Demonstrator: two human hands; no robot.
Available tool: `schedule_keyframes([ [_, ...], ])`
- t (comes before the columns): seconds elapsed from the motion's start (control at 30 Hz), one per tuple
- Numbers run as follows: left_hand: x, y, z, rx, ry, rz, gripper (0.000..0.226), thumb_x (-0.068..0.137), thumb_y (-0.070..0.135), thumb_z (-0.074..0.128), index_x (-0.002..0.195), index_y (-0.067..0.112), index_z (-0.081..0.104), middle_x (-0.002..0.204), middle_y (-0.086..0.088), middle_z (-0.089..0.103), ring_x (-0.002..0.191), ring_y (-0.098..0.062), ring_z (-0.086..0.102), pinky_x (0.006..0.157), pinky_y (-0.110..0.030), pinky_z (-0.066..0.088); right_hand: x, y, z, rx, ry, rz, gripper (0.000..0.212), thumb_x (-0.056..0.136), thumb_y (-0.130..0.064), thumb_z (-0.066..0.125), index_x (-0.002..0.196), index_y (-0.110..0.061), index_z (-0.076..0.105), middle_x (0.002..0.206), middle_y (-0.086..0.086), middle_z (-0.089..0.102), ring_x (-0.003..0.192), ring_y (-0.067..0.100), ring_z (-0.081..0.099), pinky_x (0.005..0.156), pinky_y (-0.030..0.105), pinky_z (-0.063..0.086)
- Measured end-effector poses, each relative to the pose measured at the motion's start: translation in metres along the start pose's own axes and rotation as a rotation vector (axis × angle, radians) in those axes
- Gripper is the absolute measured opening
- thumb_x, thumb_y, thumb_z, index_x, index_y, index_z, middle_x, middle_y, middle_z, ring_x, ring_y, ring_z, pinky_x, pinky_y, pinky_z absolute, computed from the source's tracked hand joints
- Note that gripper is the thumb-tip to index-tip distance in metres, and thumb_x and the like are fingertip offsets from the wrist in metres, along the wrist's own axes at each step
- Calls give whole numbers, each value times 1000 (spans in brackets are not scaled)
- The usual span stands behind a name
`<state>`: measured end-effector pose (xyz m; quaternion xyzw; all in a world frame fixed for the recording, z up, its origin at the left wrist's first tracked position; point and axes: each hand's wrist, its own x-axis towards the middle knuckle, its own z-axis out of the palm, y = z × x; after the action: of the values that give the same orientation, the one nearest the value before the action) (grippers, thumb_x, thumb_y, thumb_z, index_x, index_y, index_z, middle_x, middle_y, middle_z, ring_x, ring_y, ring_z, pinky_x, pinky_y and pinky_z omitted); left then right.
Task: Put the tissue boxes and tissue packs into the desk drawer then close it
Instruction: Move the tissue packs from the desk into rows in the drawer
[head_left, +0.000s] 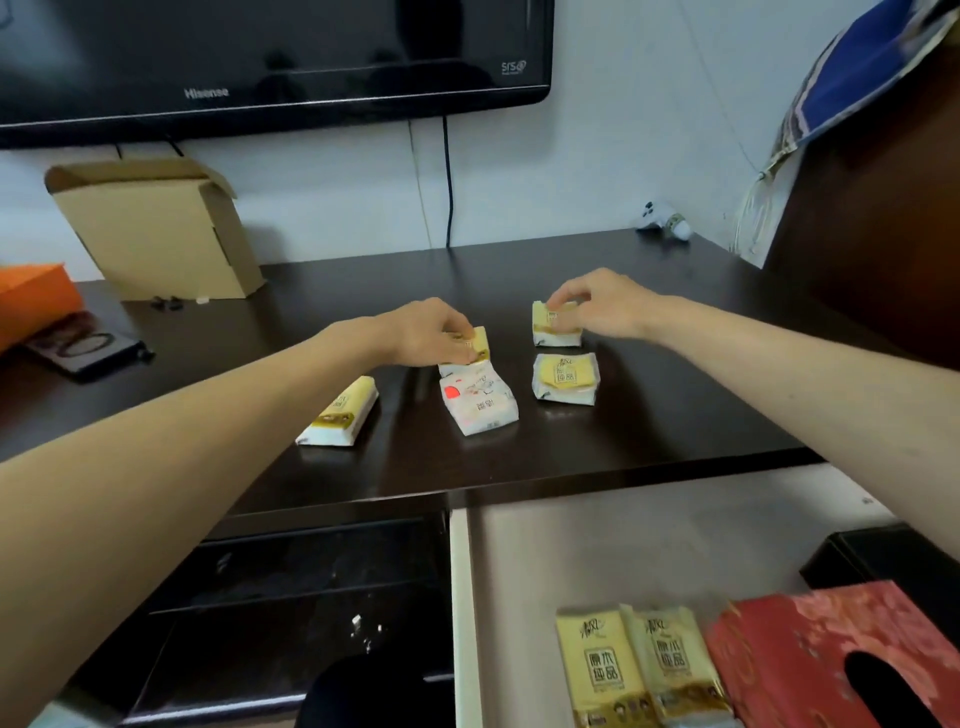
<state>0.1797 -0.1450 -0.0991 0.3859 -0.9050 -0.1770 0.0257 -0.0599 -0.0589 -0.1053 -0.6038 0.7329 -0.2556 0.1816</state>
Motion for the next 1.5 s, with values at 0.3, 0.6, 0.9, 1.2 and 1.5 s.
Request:
schedule_keyframes([
  [0.3, 22, -14, -4, -2, -107, 23, 61, 82, 53, 71, 125, 11, 68, 127, -1, 68, 108, -19, 63, 90, -31, 43, 19, 23, 2, -56, -58, -54, 34, 82, -33, 87, 112, -23, 76, 126, -1, 65, 119, 21, 58, 107, 39, 45],
  [0.6, -3, 15, 2, 56, 290, 91, 66, 73, 59, 72, 128, 26, 59, 126, 1, 64, 109, -21, 60, 91, -42, 51, -20, 18, -10, -57, 192, -103, 60, 73, -47, 87, 124, -26, 63, 121, -5, 66, 107, 17, 62, 94, 38, 52],
  [0.9, -110, 88, 32, -119, 308, 267, 61, 57, 69, 68, 105, 34, 54, 100, 14, 66, 90, -10, 63, 76, -42, 54, -155, 21, -22, 106, 128, -146, 57, 65, -59, 83, 113, -40, 59, 111, -16, 67, 107, 5, 63, 91, 37, 56],
  [1.2, -176, 113, 104, 99, 44, 299, 49, 64, 71, 64, 99, 42, 44, 94, 24, 48, 85, 3, 45, 69, -26, 44, -262, 32, 7, 6, -128, -112, 61, 63, -63, 84, 114, -52, 53, 111, -22, 65, 107, -3, 63, 90, 36, 57],
  [1.5, -185, 110, 158, 151, -58, 283, 43, 72, 62, 64, 102, 39, 43, 103, 20, 47, 89, -2, 36, 67, -26, 38, -274, 33, 29, -111, -194, -142, 52, 70, -51, 82, 109, -49, 48, 114, -31, 53, 112, -8, 49, 84, 17, 47],
])
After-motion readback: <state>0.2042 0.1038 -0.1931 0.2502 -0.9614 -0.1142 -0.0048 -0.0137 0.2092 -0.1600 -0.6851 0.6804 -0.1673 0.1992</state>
